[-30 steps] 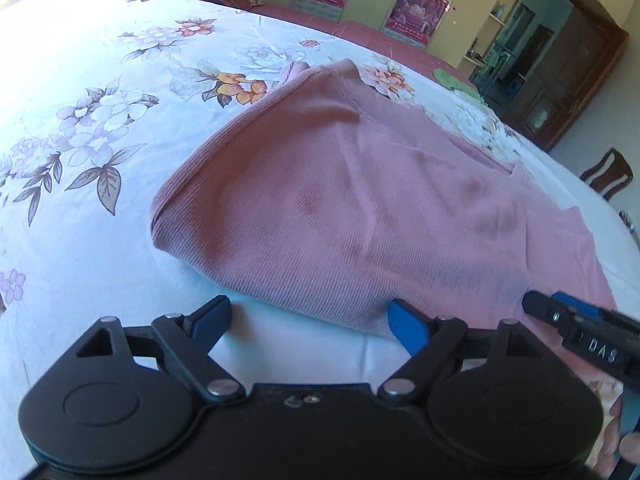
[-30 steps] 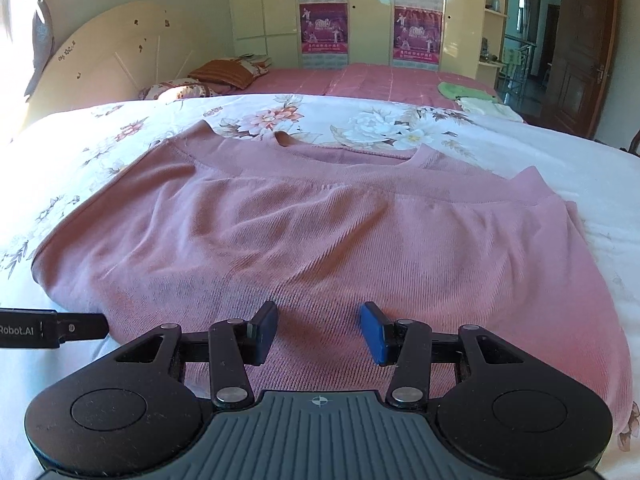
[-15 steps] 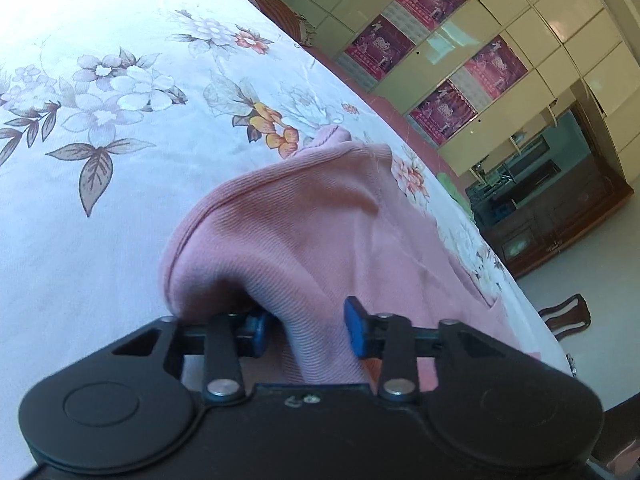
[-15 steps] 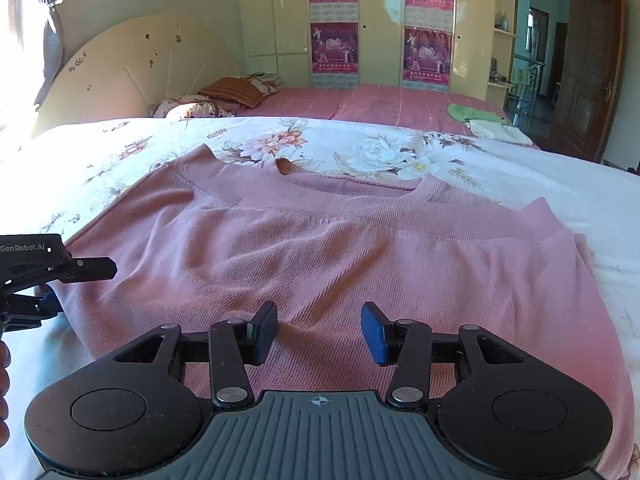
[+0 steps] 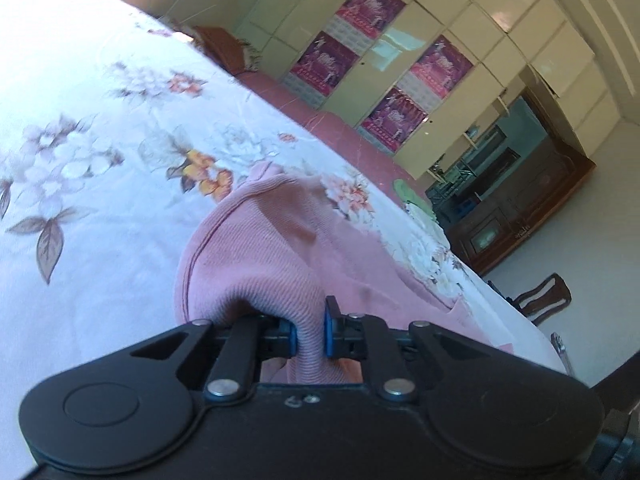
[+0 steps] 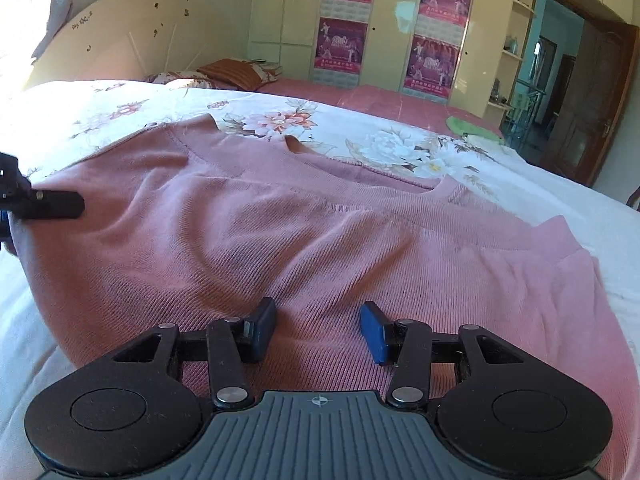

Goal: Fold small clothes

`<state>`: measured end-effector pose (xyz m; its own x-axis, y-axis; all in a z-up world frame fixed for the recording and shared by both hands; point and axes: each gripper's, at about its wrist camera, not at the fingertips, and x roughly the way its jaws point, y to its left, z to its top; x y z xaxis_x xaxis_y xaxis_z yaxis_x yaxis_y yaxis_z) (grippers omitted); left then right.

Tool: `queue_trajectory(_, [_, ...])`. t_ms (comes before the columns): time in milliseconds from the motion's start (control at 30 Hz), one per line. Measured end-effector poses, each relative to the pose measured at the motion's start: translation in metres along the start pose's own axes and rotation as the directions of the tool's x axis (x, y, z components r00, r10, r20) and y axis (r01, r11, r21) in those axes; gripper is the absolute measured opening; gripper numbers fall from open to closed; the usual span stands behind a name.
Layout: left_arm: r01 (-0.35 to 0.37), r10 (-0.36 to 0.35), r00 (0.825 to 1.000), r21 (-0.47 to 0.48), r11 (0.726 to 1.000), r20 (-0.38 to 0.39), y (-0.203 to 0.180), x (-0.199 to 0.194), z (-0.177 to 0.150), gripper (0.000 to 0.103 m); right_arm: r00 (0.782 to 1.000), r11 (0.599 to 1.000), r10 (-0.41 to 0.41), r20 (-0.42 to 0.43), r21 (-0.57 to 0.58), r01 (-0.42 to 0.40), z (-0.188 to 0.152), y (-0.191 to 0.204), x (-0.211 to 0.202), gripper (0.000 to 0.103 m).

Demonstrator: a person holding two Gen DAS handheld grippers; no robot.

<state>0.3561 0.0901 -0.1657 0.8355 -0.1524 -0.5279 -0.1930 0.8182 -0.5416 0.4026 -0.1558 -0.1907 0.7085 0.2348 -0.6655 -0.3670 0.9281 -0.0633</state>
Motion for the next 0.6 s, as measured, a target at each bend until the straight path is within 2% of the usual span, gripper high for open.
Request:
queue_trajectory(67, [0.030,-0.031,0.999,0.085,0.996,0.012,-0.023,-0.001,0.003,0.011,1.000,1.000,0.000,-0.002,0.002,0.000,0.002,0.000,0.001,0.046])
queue_trajectory(133, [0.072,-0.076,0.997,0.185,0.980,0.018,-0.051,0.000,0.003,0.011,1.000,1.000,0.014,0.011,0.026,-0.014,0.004,-0.004,-0.004,0.046])
queue_trajectory(267, [0.179,-0.184,0.983,0.361,0.915,-0.021,-0.112,0.007,-0.013,0.011,0.997,0.986,-0.016,0.072,0.164,0.004,0.001,-0.035,-0.027,0.046])
queue_trajectory(400, [0.306,-0.274,0.952,0.458,0.834,-0.136,-0.167,0.026,-0.051,0.011,0.993,0.958,-0.091,0.079,0.278,0.065,-0.008,-0.092,-0.055,0.046])
queue_trajectory(533, [0.387,-0.268,0.919,0.520,0.762,-0.290,-0.198,0.053,-0.108,0.011,0.986,0.921,-0.160,0.037,0.366,0.136,-0.028,-0.146,-0.075,0.046])
queue_trajectory(600, [0.394,-0.211,0.908,0.563,0.726,-0.363,-0.205,0.066,-0.134,0.012,0.986,0.902,-0.164,0.014,0.407,0.144,-0.038,-0.166,-0.083,0.046])
